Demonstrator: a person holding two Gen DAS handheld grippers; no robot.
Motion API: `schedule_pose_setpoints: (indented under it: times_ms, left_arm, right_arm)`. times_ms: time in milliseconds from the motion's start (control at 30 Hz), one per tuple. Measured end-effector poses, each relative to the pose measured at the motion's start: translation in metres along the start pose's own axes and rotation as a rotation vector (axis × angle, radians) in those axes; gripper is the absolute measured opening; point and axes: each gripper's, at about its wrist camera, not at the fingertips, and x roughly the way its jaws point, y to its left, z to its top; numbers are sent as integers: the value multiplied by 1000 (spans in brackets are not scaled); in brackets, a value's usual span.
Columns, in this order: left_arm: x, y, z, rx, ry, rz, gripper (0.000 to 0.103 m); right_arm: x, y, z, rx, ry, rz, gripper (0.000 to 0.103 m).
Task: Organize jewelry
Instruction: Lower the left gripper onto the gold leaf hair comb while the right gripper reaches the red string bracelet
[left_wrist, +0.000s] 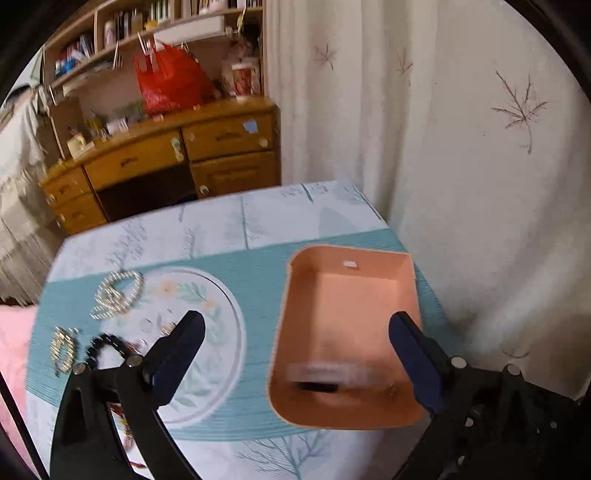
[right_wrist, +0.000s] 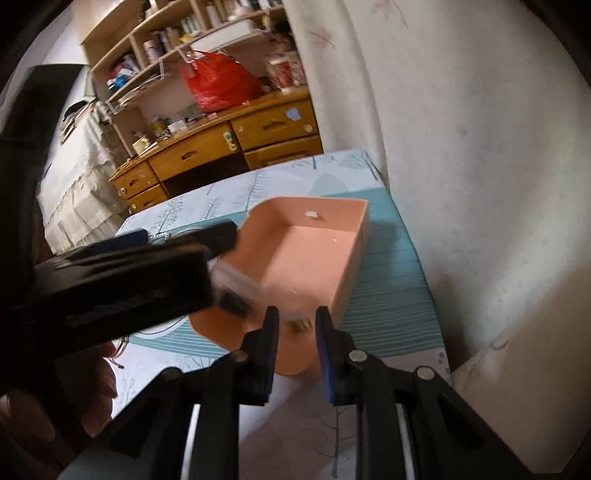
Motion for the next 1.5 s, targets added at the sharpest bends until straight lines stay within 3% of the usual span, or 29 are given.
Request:
schedule_pose_setpoints:
  times_ms: [100,267,467,600,667,867,1133,1333,1500]
  left_arm:
    - [3,7,1,10,29,5,99]
    - [9,34,-9,-73,88,13,99]
    - [7,81,-33,-110,155,18,99]
    - [-6,131,-49,-149,172,54,99]
    - [-8,157,-54,-158,191,81,99]
    - [-5,237,-66,-160,261,145,99]
    - [26,313,-75,-150,329,130,99]
    - [58,344,-77,-194,363,96,99]
    - [67,357,-82,-255,336,63,99]
  right_arm:
    - [2,-5,-2,50,4,7,21]
    - [5,-5,-9,56,34,-11,21]
    - [7,17,-17,76,73,-16,22]
    - [8,52,-21,82,61,-7,24]
    - [14,74,-23,71,67,-2,38]
    - [43,149,-38,6,130,63,46]
    - [81,224,-56,-71,218,83,71]
    - [105,272,-68,-187,243,4,73]
    - [116,292,-76,-260,227,-52,73]
